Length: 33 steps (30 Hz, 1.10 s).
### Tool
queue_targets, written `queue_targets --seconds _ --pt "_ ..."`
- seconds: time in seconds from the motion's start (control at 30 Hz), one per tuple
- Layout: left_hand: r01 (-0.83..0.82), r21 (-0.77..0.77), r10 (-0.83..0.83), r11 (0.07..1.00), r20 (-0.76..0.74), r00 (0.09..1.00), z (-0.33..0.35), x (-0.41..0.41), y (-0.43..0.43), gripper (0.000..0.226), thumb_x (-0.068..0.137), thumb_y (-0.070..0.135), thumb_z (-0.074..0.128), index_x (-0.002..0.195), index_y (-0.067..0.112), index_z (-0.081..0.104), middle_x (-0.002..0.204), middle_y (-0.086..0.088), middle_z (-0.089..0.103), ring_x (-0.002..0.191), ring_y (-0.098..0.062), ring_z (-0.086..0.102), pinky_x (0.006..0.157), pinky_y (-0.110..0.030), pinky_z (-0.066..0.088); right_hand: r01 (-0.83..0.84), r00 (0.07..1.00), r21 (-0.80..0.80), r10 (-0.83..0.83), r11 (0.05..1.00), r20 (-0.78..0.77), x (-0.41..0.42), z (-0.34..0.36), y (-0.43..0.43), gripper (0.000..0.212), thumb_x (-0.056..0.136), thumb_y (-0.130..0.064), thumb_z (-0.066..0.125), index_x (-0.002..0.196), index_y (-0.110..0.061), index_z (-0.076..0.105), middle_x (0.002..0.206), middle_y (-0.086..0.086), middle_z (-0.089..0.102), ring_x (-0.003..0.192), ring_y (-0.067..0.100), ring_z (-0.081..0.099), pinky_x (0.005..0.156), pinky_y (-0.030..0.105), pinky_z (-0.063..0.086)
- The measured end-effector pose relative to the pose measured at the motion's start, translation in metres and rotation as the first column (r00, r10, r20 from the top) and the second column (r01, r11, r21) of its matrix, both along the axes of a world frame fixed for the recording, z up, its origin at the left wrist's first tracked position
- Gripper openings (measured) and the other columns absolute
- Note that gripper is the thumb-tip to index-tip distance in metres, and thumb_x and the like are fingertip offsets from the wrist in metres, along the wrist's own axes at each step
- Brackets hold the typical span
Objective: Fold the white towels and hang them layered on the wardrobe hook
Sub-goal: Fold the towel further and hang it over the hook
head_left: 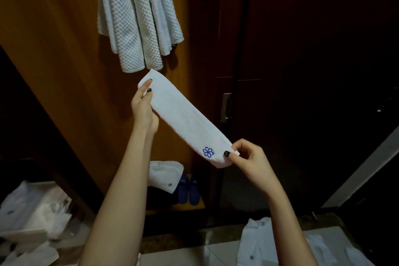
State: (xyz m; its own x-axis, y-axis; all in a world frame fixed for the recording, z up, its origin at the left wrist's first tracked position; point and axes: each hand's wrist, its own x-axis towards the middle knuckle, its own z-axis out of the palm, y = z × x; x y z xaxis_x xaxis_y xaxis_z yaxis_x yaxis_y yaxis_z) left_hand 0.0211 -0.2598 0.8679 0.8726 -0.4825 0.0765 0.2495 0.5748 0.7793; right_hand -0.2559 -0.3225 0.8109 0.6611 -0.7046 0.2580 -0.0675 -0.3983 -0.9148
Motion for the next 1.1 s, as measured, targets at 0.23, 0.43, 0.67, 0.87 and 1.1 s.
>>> queue_targets --seconds 0.23,0.43,0.67,0.87,1.1 --pt "0.029 -0.031 -0.028 0.999 0.044 0.999 0.009 0.002 -0.002 0.032 0.097 -0.005 0.045 0.115 0.012 0.065 0.124 -0.012 0.062 0.109 -0.024 0.064 0.077 -0.029 0.056 0.101 0.974 0.002 -0.100 0.995 0.202 0.008 0.002 0.003 0.030 0.088 0.007 0.059 0.072 -0.015 0.048 0.064 -0.014 0.048 0.060 -0.001 0.043 0.056 0.012 0.035" --pt "0.136 -0.120 -0.136 0.983 0.013 0.991 0.026 -0.005 0.003 0.029 0.097 -0.004 0.045 0.115 0.010 0.063 0.116 -0.015 0.066 0.095 -0.021 0.071 0.074 -0.031 0.058 -0.155 0.987 0.299 0.139 0.941 0.074 0.008 -0.010 -0.004 0.012 0.092 0.006 0.057 0.098 -0.005 0.058 0.058 -0.007 0.060 0.052 -0.002 0.051 0.054 0.012 0.039" --pt "0.537 -0.247 -0.533 0.807 0.085 0.842 0.054 -0.033 0.010 0.018 0.096 0.002 0.047 0.102 0.012 0.061 0.108 -0.014 0.065 0.099 -0.028 0.060 0.082 -0.042 0.058 -0.274 0.962 0.390 0.257 0.879 0.098 0.035 -0.022 0.002 0.016 0.080 -0.001 0.060 0.065 -0.002 0.062 0.122 0.001 0.065 0.113 0.010 0.061 0.090 0.024 0.045" --pt "0.552 -0.247 -0.548 0.796 0.093 0.832 0.059 -0.031 0.018 0.016 0.093 0.008 0.053 0.101 0.013 0.066 0.098 -0.012 0.072 0.086 -0.025 0.070 0.077 -0.038 0.059 -0.353 0.935 0.513 0.285 0.782 0.210 0.057 -0.034 0.011 0.014 0.063 -0.025 0.063 0.056 -0.020 0.052 0.062 -0.003 0.044 0.060 0.008 0.040 0.057 0.026 0.029" --pt "0.235 -0.201 -0.225 0.951 0.073 0.972 0.044 0.004 0.025 0.028 0.094 -0.006 0.048 0.118 0.005 0.059 0.108 -0.011 0.071 0.097 -0.018 0.070 0.080 -0.030 0.056 -0.056 0.959 0.467 -0.083 0.883 0.272 0.054 -0.036 -0.004 0.021 0.075 -0.018 0.057 0.055 -0.023 0.052 0.057 -0.009 0.043 0.053 0.004 0.039 0.049 0.021 0.029"
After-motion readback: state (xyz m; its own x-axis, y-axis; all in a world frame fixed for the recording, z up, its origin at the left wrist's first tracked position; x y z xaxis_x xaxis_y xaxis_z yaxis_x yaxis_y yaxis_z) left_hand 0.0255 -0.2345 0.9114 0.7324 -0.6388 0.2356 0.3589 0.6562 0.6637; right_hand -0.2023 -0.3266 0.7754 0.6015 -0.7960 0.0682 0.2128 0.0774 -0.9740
